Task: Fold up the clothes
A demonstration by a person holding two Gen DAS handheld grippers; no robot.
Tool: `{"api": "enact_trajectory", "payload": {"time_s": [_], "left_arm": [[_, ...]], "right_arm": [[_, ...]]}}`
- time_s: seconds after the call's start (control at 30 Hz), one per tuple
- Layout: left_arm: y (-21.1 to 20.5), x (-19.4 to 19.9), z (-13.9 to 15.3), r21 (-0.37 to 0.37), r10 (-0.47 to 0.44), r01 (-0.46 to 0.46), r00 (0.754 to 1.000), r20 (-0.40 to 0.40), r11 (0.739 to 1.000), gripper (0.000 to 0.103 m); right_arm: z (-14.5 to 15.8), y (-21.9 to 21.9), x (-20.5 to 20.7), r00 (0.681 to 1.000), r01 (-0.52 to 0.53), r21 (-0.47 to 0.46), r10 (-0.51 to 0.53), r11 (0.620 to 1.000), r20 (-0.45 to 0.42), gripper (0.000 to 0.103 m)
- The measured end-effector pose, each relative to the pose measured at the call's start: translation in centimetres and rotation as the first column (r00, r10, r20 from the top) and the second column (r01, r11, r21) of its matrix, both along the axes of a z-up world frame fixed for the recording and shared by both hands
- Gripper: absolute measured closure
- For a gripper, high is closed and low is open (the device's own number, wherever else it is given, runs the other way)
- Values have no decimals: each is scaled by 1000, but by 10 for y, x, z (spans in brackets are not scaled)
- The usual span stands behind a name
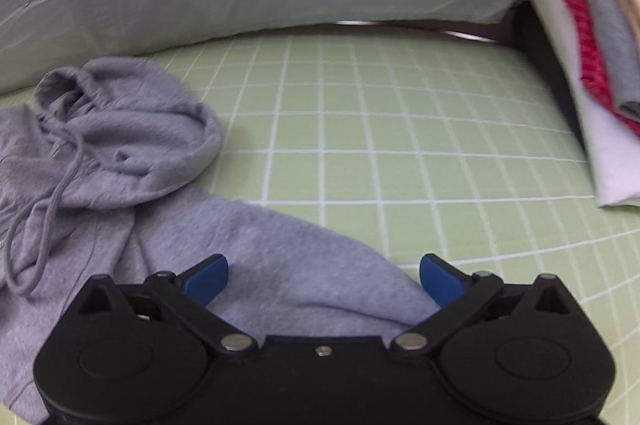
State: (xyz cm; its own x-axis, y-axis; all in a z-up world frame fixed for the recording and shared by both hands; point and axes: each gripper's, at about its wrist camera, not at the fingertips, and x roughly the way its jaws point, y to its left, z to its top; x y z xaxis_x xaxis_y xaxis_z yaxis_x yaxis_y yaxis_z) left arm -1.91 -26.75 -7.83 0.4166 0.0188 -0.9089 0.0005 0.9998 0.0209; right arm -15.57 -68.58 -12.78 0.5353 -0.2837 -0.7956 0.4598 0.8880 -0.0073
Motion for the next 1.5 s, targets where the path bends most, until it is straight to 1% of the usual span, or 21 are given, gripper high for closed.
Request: {"api": "enact_trajectory", "payload": {"time_s": [0.3, 0.37, 0.4, 0.43, 0.5, 0.53, 0.63, 0.7, 0.77, 0.8, 0.83, 0.87, 0.9, 0.93, 0.97, 1.0, 1.03, 1.1, 1.23, 1.33, 1.5], "left_arm": [[12, 6, -18, -81, 118, -127, 987, -109, 989, 0], [15, 7, -23, -106, 158, -172, 978, -135, 979, 0], [18, 7, -25, -120, 178, -197, 973, -150, 973, 0], [20, 7, -28, -134, 199, -222, 966, -164, 966, 0], [22, 7, -30, -148, 212, -239, 961, -176, 960, 0], [21, 8, -30, -143, 204, -230, 963, -176, 963, 0], [21, 9, -30, -140, 183, -208, 968, -172, 968, 0], [21, 9, -31, -138, 178, -201, 971, -161, 970, 0], [20, 6, -31, -133, 179, -198, 973, -143, 971, 0], [19, 5, -31, -130, 181, -198, 974, -134, 971, 0], [19, 5, -31, -126, 183, -198, 975, -125, 972, 0], [18, 4, -31, -123, 185, -199, 976, -117, 972, 0], [17, 4, -31, -121, 185, -198, 976, -115, 973, 0], [17, 4, -31, -119, 185, -198, 976, -114, 973, 0], [17, 5, -31, -117, 185, -198, 976, -112, 973, 0], [18, 5, -31, -121, 183, -196, 976, -115, 973, 0], [18, 6, -31, -125, 180, -194, 977, -117, 973, 0], [21, 6, -31, -142, 172, -188, 977, -123, 972, 0], [34, 5, -26, -200, 162, -187, 977, -135, 962, 0], [45, -2, -8, -215, 154, -167, 985, -76, 962, 0], [54, -1, 28, -193, 104, -85, 991, 89, 977, 0]], "right_arm": [[-1, 2, -2, 999, -44, 40, 45, 998, -9, 2], [3, 4, -4, 997, -78, 36, 78, 996, 2, 16], [4, 5, -6, 995, -95, 34, 95, 995, 7, 37], [6, 5, -7, 994, -109, 35, 109, 993, 12, 66], [9, 2, -11, 993, -117, 40, 116, 992, 11, 90], [9, -1, -14, 994, -107, 14, 107, 994, -1, 94], [10, -9, -25, 996, -79, -64, 77, 995, -35, 98], [9, -25, -37, 998, -10, -152, 0, 988, -69, 98], [9, -59, -57, 979, 158, -229, -182, 961, -90, 98], [9, -78, -68, 953, 251, -270, -286, 930, -101, 98], [8, -96, -78, 913, 333, -318, -388, 888, -127, 98], [7, -109, -86, 881, 375, -349, -447, 859, -153, 96], [8, -118, -93, 862, 398, -356, -477, 845, -171, 85], [9, -124, -100, 847, 418, -359, -501, 835, -179, 63], [12, -124, -106, 850, 428, -346, -502, 835, -159, 50], [15, -119, -110, 859, 432, -332, -495, 839, -133, 29], [18, -114, -114, 866, 433, -319, -488, 843, -113, 23], [20, -96, -113, 873, 432, -299, -478, 851, -99, 22], [18, -51, -106, 879, 457, -195, -474, 868, -51, 20], [16, -14, -92, 917, 388, -151, -398, 909, -40, 16], [13, 47, -70, 967, 248, -105, -253, 963, -31, 16]]}}
